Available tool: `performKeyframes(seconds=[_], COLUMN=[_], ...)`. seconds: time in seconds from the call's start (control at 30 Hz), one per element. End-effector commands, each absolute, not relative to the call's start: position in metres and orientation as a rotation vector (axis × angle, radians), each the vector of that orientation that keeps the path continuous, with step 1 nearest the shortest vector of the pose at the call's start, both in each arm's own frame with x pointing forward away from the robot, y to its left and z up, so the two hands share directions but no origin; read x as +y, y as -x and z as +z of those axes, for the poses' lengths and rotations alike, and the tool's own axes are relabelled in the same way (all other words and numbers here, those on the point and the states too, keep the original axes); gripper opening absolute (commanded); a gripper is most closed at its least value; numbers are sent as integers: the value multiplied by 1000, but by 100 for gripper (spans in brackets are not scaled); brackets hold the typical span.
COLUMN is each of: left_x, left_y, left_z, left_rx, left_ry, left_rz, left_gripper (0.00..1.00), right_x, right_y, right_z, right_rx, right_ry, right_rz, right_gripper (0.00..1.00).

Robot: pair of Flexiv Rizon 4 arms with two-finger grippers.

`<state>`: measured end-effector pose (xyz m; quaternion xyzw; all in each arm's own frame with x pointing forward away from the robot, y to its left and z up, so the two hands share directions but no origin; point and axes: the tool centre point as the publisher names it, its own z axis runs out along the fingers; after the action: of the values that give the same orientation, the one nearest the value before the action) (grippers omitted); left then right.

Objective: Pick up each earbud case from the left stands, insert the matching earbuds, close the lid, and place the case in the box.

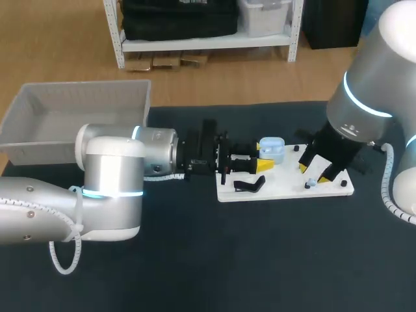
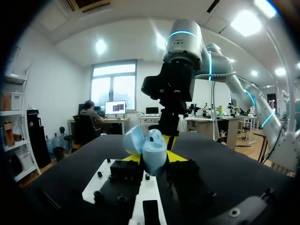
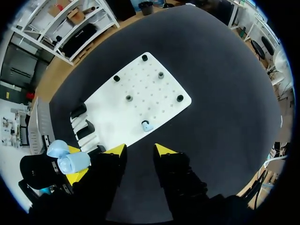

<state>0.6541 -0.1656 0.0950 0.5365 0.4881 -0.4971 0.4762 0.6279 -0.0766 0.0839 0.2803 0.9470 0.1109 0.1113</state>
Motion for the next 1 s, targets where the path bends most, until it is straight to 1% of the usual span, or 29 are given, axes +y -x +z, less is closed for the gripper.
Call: performKeyframes(seconds=[0.03, 0.4, 0.5, 0.6, 1.0], left_x=[-153, -139, -141, -142, -146], left_y=[-647, -631, -628, -626, -619], left_z=[95, 101, 102, 103, 101], left_rx=[1203, 1213, 1204, 1198, 1180], left_ry=[-1305, -1315, -1325, -1329, -1326], left_rz=[-1214, -1163, -1157, -1156, -1177], left_gripper=[0, 0, 0, 0, 0], right_x=[-77, -74, -74, -75, -80], right_y=[-630, -638, -641, -644, -646], right_z=[84, 79, 76, 72, 60], right_rx=[2784, 2789, 2790, 2793, 2800], right_ry=[-826, -826, -824, -821, -793], right_rz=[326, 319, 311, 295, 268], right_gripper=[36, 37, 38, 42, 40])
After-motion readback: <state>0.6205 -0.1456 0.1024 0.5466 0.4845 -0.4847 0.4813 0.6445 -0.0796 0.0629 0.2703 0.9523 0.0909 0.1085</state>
